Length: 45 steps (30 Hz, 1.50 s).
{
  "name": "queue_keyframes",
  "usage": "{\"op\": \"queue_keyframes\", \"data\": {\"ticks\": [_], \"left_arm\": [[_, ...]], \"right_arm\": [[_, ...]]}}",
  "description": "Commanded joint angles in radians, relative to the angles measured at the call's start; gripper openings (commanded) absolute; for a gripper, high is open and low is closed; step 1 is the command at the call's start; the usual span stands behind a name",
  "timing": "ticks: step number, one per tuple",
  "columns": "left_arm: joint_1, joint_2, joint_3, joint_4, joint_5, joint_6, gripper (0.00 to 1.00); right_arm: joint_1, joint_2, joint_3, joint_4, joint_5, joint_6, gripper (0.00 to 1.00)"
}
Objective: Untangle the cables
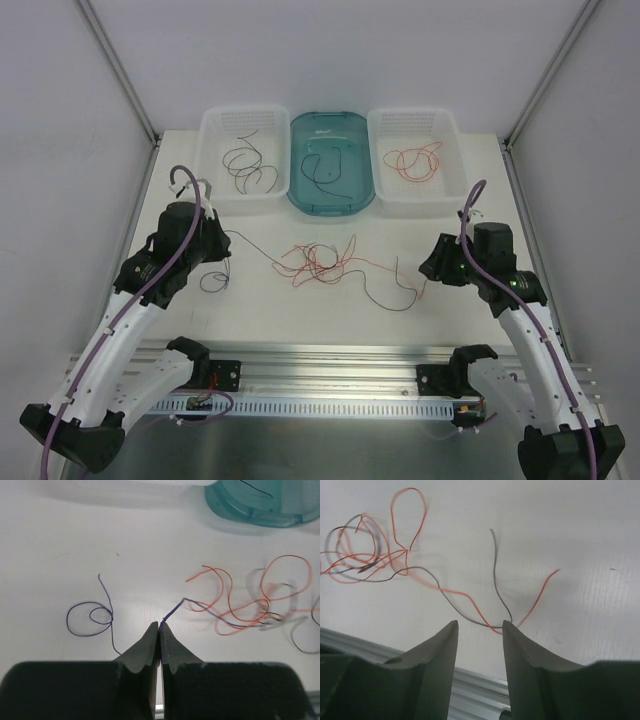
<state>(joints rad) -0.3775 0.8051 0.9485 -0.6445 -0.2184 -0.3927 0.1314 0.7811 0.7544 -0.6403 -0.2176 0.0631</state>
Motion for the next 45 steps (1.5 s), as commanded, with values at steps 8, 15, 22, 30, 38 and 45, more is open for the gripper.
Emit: {"op": "queue_keyframes", "data": {"ticks": [8,15,22,30,38,45], "left_arm": [[-0.023,0.017,0.035,0.017,0.485,0.067,0.00],[-0.024,-0.033,0.027,0.017,0.514,0.077,0.00],[-0.024,-0.049,-0.010,0.017,0.508,0.071,0.00],[-0.024,-0.072,-0.048,0.019,0.493,0.069,0.00],[-0.024,-0.066,-0.054,0.017,0.432,0.058,0.00],[-0.024,-0.052,-0.062,0.016,0.309,0.051,0.00]], "right_arm": [[0.373,0.078,0.063,0.147,0.014,0.050,0.66],[0.614,0.347,0.160,0.323,0.142,0.159,0.67],[0.754,0.657,0.302,0.481,0.210,0.265,0.67],[0.812,0.963,0.509,0.496,0.248,0.348,0.66],[0.847,1.112,0.565,0.412,0.248,0.374,0.64],[0.846,1.144,0.550,0.309,0.279,0.340,0.33]]}}
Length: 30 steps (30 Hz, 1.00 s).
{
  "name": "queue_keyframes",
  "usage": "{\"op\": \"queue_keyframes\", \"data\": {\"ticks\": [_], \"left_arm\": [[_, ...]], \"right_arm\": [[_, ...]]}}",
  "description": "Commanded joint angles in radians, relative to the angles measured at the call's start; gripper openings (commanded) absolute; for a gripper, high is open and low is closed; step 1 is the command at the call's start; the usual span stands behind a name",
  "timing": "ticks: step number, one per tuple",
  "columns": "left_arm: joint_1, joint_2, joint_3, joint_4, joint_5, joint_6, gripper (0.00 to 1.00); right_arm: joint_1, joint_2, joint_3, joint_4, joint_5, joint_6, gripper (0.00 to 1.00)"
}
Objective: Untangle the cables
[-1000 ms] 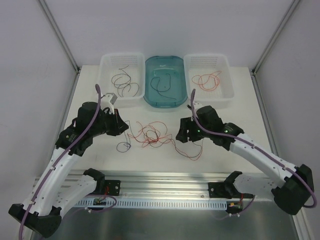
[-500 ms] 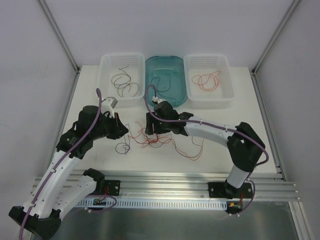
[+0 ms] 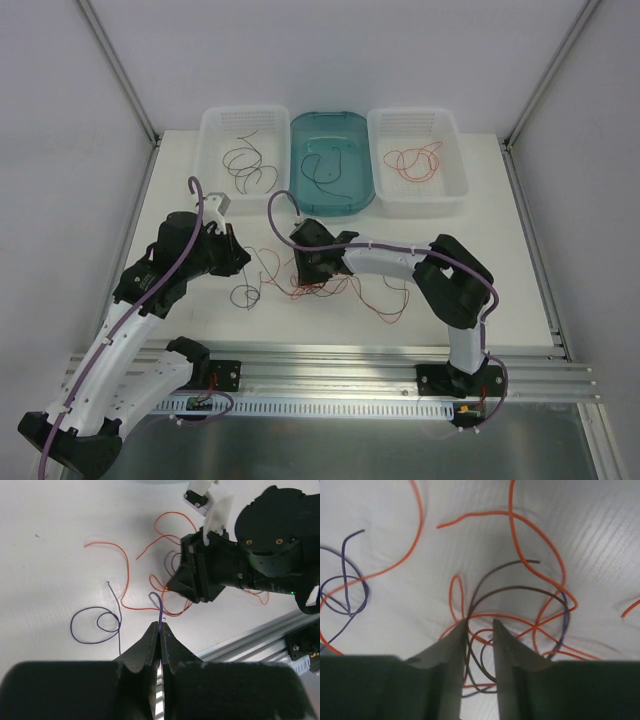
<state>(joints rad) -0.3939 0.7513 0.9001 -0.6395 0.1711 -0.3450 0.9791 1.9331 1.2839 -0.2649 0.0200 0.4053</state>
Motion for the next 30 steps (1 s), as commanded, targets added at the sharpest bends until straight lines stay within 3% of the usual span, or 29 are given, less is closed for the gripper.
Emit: {"op": "queue_keyframes", "data": {"ticks": [1,2,5,11,15,18,23,30], "left_arm": [[-0.008,-0.001,-0.016,0.011,-0.140,0.000,0.00],[-0.008,-0.006,-0.020,0.009,-0.165,0.000,0.00],[-0.006,-0.016,-0.020,-0.005,-0.316,-0.008,0.00],[0.016,-0.035,0.019,-0.060,-0.603,-0.017,0.00],[0.044,-0.041,0.054,-0.089,-0.729,-0.009,0.00],[0.058,-0.040,0.068,-0.095,-0.765,0.001,0.00],[0.082,-0.023,0.095,-0.106,-0.797,0.009,0.00],[0.084,0.006,0.144,-0.106,-0.621,0.008,0.00]], "right_arm": [[-0.005,-0.031,0.002,-0.074,0.066,-0.005,0.26],[-0.010,-0.052,-0.018,-0.073,0.075,-0.013,0.15],[-0.049,-0.166,-0.124,-0.079,0.113,-0.028,0.02],[-0.221,-0.533,-0.362,-0.175,0.251,-0.109,0.01],[-0.482,-0.793,-0.443,-0.287,0.274,-0.202,0.01],[-0.681,-0.981,-0.428,-0.347,0.253,-0.249,0.01],[-0.949,-1.117,-0.332,-0.434,0.127,-0.310,0.01],[-0.962,-1.080,-0.333,-0.384,-0.191,-0.295,0.03]]}}
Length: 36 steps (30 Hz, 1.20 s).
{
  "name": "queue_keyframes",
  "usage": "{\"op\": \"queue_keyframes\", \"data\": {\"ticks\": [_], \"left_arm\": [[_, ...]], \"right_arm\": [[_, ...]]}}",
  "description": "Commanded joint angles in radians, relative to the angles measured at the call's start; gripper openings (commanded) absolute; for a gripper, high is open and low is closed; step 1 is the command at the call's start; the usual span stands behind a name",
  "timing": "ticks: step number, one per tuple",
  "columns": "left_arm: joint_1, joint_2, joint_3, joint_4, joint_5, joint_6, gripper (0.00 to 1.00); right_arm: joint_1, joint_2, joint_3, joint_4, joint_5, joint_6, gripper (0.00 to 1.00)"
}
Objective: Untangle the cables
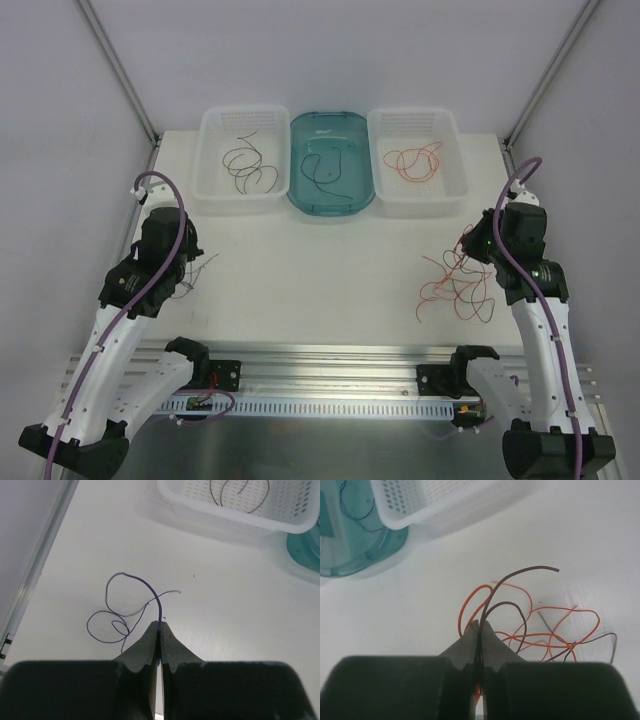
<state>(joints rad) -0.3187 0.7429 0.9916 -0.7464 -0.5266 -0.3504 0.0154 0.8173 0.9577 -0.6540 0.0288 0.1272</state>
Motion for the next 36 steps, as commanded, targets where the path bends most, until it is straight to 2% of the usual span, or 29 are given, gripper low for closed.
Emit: {"op": "queue_keyframes", "data": {"ticks": [1,9,10,12,15,16,18,23,27,32,36], "left_arm": [[0.009,0.019,0.067,0.001,0.123,0.016,0.00],[0.009,0.050,0.200,0.001,0.347,0.041,0.00],[0.009,0.068,0.263,0.001,0.414,0.041,0.00],[0.007,0.073,0.278,0.001,0.463,0.036,0.00],[0.007,0.099,0.327,0.002,0.560,0.031,0.00],[0.007,0.108,0.341,0.001,0.579,0.028,0.00],[0.007,0.119,0.354,0.005,0.637,0.018,0.00],[0.007,0.131,0.358,0.022,0.709,-0.009,0.00],[0.007,0.142,0.323,0.070,0.767,-0.053,0.00],[-0.013,0.153,0.197,0.172,0.878,-0.143,0.00],[-0.081,0.154,0.118,0.246,0.805,-0.225,0.00]], "right_arm": [[0.006,0.049,-0.019,0.017,-0.219,-0.014,0.04],[0.211,0.181,-0.109,0.111,-0.204,0.006,0.11],[0.274,0.227,-0.125,0.137,-0.196,0.018,0.21],[0.316,0.253,-0.126,0.146,-0.182,0.020,0.24],[0.385,0.279,-0.119,0.162,-0.173,0.022,0.41],[0.400,0.290,-0.116,0.168,-0.171,0.022,0.53],[0.451,0.287,-0.109,0.186,-0.168,0.015,0.64],[0.564,0.252,-0.115,0.267,-0.191,0.003,0.66],[0.676,0.230,-0.148,0.428,-0.240,-0.024,0.66],[0.846,0.289,-0.145,0.574,-0.236,-0.035,0.66],[0.949,0.383,-0.163,0.721,-0.198,-0.024,0.65]]}}
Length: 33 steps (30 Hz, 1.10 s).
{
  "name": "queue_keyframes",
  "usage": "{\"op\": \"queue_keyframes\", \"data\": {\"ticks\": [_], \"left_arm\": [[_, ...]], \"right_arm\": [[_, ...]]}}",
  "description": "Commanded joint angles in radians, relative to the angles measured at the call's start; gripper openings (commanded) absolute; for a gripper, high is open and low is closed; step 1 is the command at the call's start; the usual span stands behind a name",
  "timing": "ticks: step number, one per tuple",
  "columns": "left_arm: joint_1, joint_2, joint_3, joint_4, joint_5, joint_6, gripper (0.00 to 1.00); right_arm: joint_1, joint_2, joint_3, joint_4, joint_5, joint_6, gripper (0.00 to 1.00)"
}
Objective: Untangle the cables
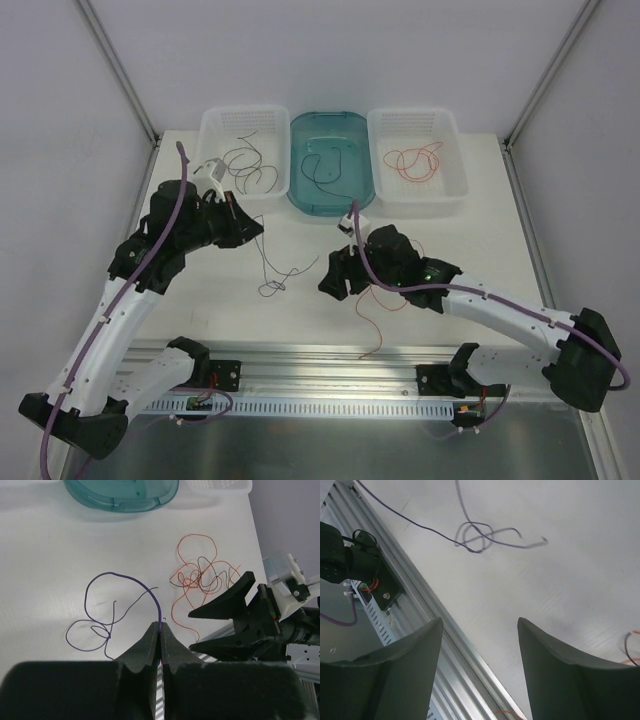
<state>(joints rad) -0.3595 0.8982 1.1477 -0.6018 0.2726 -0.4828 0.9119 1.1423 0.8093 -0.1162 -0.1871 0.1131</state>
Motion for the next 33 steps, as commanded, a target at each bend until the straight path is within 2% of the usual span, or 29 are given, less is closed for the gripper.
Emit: {"op": "queue_keyframes", "data": {"ticks": [1,8,14,18,21,33], "left_arm": [[-0.050,-0.001,-0.067,0.128,-0.001,-0.108,0.00],[-0.128,-0.024,-0.151,0.215,-0.119,-0.235,0.00],[-0.144,-0.070,-0.221,0.249,-0.167,-0.286,0.00],[-0.156,-0.091,-0.250,0.267,-0.191,-0.312,0.00],[-0.174,-0.096,-0.261,0.280,-0.207,-0.327,0.00],[-0.214,-0.084,-0.264,0.301,-0.211,-0.326,0.00]], "right_arm": [[0.086,0.079,-0.015,0.213,0.023,-0.016,0.65],[0.143,0.278,-0.022,0.433,0.060,-0.010,0.64],[0.145,0.402,0.014,0.477,0.107,0.097,0.61],[0.143,0.439,0.034,0.475,0.176,0.259,0.59],[0.143,0.467,0.054,0.461,0.219,0.318,0.59],[0.150,0.574,0.174,0.325,0.287,0.401,0.53]]}}
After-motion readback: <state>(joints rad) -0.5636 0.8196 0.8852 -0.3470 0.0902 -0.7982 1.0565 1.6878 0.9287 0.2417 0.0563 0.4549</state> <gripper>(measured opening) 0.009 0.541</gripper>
